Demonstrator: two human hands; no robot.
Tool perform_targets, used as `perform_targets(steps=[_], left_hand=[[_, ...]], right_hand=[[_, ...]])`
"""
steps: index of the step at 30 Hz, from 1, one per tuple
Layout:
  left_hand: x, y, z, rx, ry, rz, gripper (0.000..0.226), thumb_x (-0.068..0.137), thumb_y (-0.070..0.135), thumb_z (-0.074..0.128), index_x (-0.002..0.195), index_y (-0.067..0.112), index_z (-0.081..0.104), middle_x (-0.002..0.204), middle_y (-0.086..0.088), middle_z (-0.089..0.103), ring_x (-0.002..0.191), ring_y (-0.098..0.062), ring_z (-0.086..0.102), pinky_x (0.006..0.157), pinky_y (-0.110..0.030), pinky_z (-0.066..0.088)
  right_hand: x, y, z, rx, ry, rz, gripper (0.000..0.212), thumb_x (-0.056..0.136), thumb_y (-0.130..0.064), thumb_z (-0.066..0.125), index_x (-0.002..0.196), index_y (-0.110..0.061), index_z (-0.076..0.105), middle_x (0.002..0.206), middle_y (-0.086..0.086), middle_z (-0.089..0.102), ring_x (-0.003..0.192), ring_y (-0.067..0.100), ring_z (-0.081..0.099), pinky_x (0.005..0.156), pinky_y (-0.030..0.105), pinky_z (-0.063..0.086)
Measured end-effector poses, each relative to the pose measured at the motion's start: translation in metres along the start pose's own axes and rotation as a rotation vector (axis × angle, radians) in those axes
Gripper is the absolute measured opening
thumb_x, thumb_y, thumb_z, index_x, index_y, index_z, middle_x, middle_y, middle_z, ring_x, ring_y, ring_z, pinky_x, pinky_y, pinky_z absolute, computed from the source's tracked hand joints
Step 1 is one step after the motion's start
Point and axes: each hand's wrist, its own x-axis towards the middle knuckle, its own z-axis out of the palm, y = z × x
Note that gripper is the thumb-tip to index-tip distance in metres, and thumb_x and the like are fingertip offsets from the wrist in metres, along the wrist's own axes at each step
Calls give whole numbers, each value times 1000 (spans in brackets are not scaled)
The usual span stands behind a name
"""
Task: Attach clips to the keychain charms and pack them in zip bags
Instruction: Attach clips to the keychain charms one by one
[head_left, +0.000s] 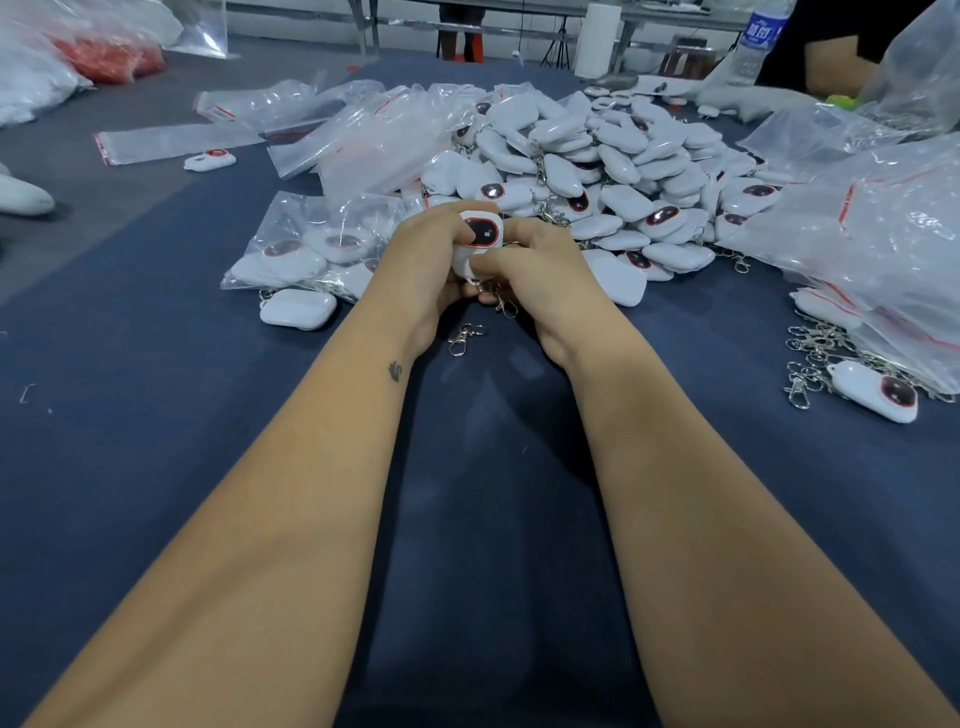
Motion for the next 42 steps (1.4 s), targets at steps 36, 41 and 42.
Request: perform_targets(steps=[36, 41, 42], left_hand=[[-5, 0, 1, 131, 46, 73, 18, 83, -1, 51, 74, 4, 65, 66, -16, 62, 55, -27, 55, 55, -33, 49], [-10, -4, 4, 452, 174, 350, 22, 80, 20, 50, 82, 12, 70, 72, -3, 68, 73, -24, 65, 76, -38, 57], [-12, -2, 2, 559, 254, 404, 21, 81, 23, 49, 84, 19, 70, 76, 5, 69, 81, -21, 66, 79, -37, 55]], right_hand=[[-3, -4, 1, 118, 97, 52, 11, 87, -8, 53, 78, -9, 60, 61, 6, 62, 49, 20, 55, 46, 26, 40], [-4, -7, 1, 209, 194, 53, 20, 87, -13, 50, 68, -16, 55, 62, 0, 54, 52, 14, 47, 47, 25, 34], [-4, -8, 0, 200, 227, 60, 20, 88, -14, 51, 68, -17, 53, 64, 0, 52, 51, 13, 45, 46, 23, 33]])
